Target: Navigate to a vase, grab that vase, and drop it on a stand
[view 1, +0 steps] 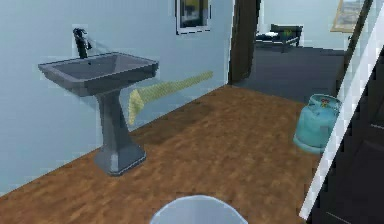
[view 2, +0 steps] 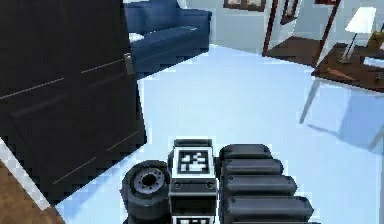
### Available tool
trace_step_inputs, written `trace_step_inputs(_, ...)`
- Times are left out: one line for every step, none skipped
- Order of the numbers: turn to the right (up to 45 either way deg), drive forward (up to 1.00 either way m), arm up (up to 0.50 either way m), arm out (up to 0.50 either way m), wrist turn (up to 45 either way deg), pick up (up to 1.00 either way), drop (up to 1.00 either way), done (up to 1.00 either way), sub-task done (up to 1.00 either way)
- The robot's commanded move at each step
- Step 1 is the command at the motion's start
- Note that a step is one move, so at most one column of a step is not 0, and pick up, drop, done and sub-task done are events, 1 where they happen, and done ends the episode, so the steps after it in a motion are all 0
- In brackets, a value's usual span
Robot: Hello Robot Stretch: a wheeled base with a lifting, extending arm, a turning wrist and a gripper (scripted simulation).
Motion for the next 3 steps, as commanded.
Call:
trace_step_inputs(0.0,0.05,0.00,0.00,0.0,0.00,0.00,0.00,0.00)
trace_step_inputs(-45.0,0.00,0.00,0.00,0.0,0.00,0.00,0.00,0.00)
trace_step_inputs(-36.0,0.00,0.00,0.00,0.0,0.00,0.00,0.00,0.00)
